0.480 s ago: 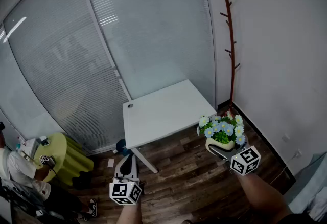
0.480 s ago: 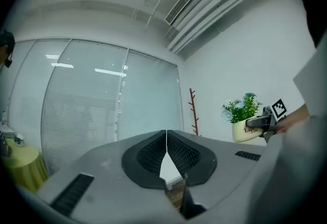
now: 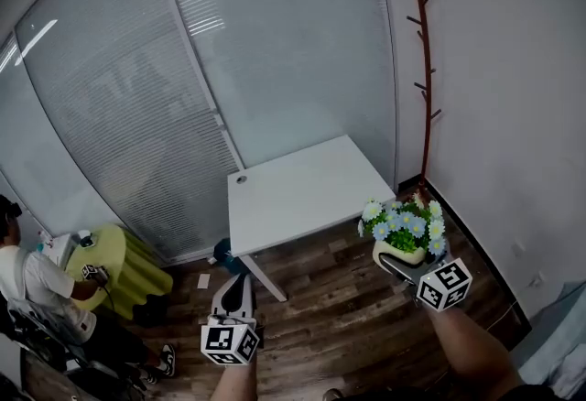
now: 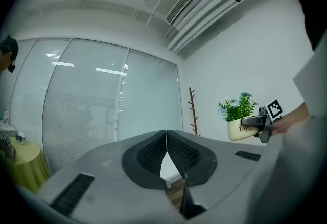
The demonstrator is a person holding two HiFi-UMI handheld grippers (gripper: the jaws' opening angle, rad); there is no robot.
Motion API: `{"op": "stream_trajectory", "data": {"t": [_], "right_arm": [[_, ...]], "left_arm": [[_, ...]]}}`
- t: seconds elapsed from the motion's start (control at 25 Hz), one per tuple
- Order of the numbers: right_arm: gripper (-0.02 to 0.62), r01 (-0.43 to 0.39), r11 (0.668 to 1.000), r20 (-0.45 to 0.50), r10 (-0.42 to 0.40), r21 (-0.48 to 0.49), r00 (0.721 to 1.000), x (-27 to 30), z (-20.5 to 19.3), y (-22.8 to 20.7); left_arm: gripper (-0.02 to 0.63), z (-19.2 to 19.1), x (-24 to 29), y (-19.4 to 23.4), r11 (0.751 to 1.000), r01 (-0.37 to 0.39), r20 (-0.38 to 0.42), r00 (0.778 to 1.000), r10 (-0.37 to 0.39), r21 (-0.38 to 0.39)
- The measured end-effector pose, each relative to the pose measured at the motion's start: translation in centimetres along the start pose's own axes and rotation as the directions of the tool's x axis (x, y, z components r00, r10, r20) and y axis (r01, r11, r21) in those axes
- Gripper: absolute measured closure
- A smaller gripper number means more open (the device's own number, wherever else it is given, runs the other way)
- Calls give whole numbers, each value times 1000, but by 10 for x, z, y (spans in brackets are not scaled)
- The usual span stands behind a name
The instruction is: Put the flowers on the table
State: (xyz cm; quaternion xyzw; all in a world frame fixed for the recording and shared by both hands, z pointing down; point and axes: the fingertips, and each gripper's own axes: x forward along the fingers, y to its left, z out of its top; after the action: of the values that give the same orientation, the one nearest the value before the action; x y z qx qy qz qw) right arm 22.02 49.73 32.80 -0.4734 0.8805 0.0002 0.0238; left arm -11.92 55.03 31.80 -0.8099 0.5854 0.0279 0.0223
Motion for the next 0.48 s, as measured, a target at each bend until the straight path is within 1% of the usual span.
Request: {"op": "stream_trajectory", "data": {"t": [0.16, 0.48], "right_arm": [[44, -18, 1000, 13, 18, 18, 1000, 2, 3, -5], [44, -53, 998, 24, 53, 16, 998, 5, 7, -18]], "left_arm": [[600, 3, 3, -6, 1000, -10, -5, 1000, 10, 10], [600, 3, 11, -27, 999, -36, -18, 999, 36, 22]]}}
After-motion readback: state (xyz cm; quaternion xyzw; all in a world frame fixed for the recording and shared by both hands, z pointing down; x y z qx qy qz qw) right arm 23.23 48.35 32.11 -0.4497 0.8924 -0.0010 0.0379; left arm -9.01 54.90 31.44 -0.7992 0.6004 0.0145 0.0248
